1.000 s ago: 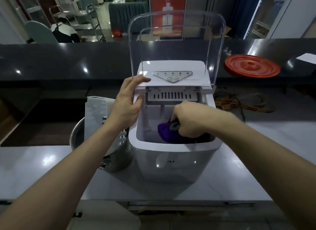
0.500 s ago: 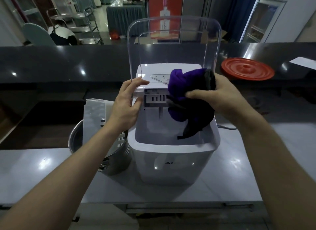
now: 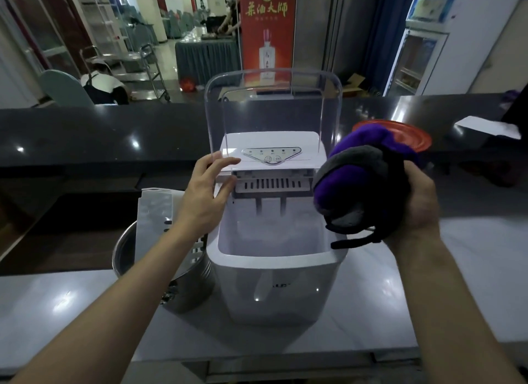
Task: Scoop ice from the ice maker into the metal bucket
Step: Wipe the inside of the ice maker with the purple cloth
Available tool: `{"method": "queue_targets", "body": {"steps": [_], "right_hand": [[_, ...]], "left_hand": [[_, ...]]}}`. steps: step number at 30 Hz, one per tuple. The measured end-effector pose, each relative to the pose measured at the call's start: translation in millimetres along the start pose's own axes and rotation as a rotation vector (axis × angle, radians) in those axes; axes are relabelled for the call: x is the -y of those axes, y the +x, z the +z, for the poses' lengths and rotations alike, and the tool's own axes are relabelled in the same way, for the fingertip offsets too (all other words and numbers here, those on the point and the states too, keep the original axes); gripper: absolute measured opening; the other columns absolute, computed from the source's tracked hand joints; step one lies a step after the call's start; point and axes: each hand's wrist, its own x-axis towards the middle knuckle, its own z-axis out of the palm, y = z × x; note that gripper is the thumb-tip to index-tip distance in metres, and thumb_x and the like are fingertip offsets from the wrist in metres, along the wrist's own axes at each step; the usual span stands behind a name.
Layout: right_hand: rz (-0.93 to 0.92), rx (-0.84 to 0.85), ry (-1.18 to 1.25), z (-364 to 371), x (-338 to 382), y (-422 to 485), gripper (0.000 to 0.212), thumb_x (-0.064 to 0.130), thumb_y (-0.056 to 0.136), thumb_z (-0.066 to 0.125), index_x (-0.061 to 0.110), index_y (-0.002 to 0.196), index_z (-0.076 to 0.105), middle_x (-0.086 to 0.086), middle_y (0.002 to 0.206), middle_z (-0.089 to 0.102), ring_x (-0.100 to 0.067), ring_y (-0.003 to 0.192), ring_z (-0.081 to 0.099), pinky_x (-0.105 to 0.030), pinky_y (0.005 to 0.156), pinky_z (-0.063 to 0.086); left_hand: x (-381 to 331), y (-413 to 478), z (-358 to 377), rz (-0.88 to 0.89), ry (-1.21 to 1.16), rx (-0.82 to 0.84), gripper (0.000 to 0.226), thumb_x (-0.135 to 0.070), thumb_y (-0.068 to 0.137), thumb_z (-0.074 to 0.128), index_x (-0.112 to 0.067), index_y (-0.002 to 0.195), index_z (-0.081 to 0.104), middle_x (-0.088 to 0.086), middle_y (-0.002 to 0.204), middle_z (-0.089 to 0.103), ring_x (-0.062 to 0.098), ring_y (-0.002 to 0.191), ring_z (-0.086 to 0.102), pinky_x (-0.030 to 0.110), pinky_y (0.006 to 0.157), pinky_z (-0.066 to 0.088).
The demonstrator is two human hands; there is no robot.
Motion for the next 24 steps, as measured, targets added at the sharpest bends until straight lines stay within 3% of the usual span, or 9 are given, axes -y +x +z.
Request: {"method": "queue_targets", "body": {"steps": [3, 6, 9, 11, 14, 16, 18, 21, 24], "right_hand": [[0.046, 0.001, 0.04, -1, -13, 1, 0.024, 0.025, 0.088, 0.057, 0.013, 0.105, 0.07, -0.006, 0.097, 0.074, -0.023, 0.093, 0.071, -0.033, 0.089, 0.061], [0.068, 0.0, 0.054, -6, -22, 0, 0.033, 0.025, 0.084, 0.06, 0.01, 0.111, 0.069, -0.008, 0.101, 0.073, -0.024, 0.092, 0.072, -0.035, 0.09, 0.061], [0.068, -0.023, 0.055, -10, -29, 2, 0.049, 0.027, 0.086, 0.061, 0.008, 0.131, 0.064, -0.012, 0.113, 0.071, -0.028, 0.102, 0.071, -0.039, 0.096, 0.061], [0.075, -0.028, 0.072, -12, -32, 3, 0.045, 0.027, 0.088, 0.06, 0.008, 0.127, 0.067, -0.012, 0.113, 0.072, -0.028, 0.103, 0.071, -0.039, 0.094, 0.062], [0.099, -0.007, 0.076, -10, -35, 2, 0.032, 0.027, 0.09, 0.058, 0.01, 0.113, 0.073, -0.011, 0.107, 0.074, -0.027, 0.099, 0.072, -0.037, 0.091, 0.062], [0.108, -0.024, 0.042, -5, -38, 2, 0.034, 0.025, 0.095, 0.059, 0.006, 0.119, 0.071, -0.015, 0.116, 0.072, -0.03, 0.106, 0.07, -0.042, 0.1, 0.06], [0.095, -0.07, -0.009, 2, -41, 2, 0.044, 0.026, 0.096, 0.065, 0.0, 0.131, 0.067, -0.022, 0.13, 0.068, -0.036, 0.116, 0.068, -0.05, 0.111, 0.052], [0.048, -0.139, -0.162, 20, -44, 1, 0.046, 0.032, 0.097, 0.073, 0.001, 0.131, 0.071, -0.021, 0.129, 0.073, -0.035, 0.118, 0.072, -0.053, 0.109, 0.054], [0.053, -0.029, -0.41, 45, -41, -2, 0.048, 0.048, 0.101, 0.064, 0.01, 0.128, 0.073, -0.015, 0.119, 0.078, -0.032, 0.114, 0.075, -0.055, 0.105, 0.056]], "left_hand": [[1, 0, 0, 0.002, 0.018, -0.034, 0.032, -0.036, 0.108, 0.063, -0.042, 0.139, 0.063, -0.008, 0.16, 0.038, 0.019, 0.149, 0.044, 0.053, 0.113, 0.054], [2, -1, -2, 0.015, 0.05, -0.093, 0.031, -0.039, 0.107, 0.064, -0.044, 0.138, 0.064, -0.007, 0.145, 0.043, 0.015, 0.123, 0.063, 0.045, 0.102, 0.061], [-1, -3, -5, -0.002, 0.049, -0.154, 0.031, -0.035, 0.108, 0.064, -0.039, 0.138, 0.067, -0.005, 0.13, 0.045, 0.007, 0.106, 0.066, 0.031, 0.096, 0.06], [-4, -5, -8, -0.003, 0.063, -0.203, 0.03, -0.028, 0.108, 0.065, -0.035, 0.136, 0.07, -0.004, 0.123, 0.046, 0.01, 0.101, 0.066, 0.023, 0.093, 0.058], [-11, -10, -12, 0.008, 0.092, -0.294, 0.02, -0.023, 0.107, 0.066, -0.029, 0.124, 0.074, -0.003, 0.112, 0.054, 0.01, 0.089, 0.064, 0.024, 0.082, 0.059], [-22, -15, -15, 0.021, 0.045, -0.308, 0.014, -0.022, 0.107, 0.065, -0.028, 0.116, 0.074, -0.005, 0.102, 0.065, 0.009, 0.085, 0.066, 0.031, 0.077, 0.061], [-39, -20, -16, 0.004, -0.053, -0.252, 0.011, -0.028, 0.107, 0.064, -0.025, 0.11, 0.074, -0.007, 0.096, 0.073, 0.012, 0.085, 0.071, 0.04, 0.077, 0.063], [-77, -26, -14, 0.016, -0.215, -0.06, 0.032, -0.052, 0.1, 0.063, -0.023, 0.109, 0.076, -0.008, 0.099, 0.077, 0.018, 0.092, 0.074, 0.051, 0.081, 0.063], [-112, -32, -15, -0.01, -0.335, 0.192, 0.057, -0.072, 0.085, 0.066, -0.036, 0.13, 0.065, -0.015, 0.119, 0.073, 0.004, 0.112, 0.069, 0.028, 0.095, 0.058]]}}
